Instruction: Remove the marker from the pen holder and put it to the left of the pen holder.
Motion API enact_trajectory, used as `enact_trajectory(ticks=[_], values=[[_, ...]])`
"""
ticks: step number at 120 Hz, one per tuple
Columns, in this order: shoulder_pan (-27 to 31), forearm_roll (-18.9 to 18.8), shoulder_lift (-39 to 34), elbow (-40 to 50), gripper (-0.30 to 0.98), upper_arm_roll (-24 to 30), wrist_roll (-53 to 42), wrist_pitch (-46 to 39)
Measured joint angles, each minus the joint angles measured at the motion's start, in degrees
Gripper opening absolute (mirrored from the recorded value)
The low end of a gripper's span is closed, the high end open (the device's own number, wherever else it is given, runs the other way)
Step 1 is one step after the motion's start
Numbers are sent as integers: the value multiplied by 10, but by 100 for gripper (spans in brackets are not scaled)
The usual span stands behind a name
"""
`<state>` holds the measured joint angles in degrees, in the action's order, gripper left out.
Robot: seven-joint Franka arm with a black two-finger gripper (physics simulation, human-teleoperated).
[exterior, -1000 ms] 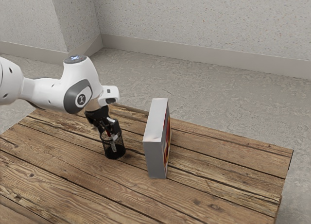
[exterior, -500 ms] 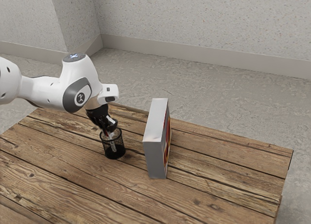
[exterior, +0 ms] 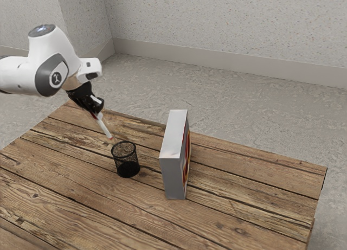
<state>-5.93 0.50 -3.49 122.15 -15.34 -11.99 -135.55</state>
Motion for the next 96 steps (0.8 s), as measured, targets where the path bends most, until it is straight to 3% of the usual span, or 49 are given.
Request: enact_trajectory(ticks=[16, 36, 56, 72, 80, 88, 96], values=[[33, -5, -7, -19, -9, -56, -8, 26], [65, -2, 42, 34, -8, -70, -16, 28], [70, 24, 51, 45, 29, -67, -35, 22], [42, 30, 44, 37, 47, -64, -48, 20], [64, -1, 34, -44, 52, -23, -49, 51], [130, -60, 32, -196, 56, 61, -37, 147], [182, -96, 29, -291, 59, 133, -26, 244]])
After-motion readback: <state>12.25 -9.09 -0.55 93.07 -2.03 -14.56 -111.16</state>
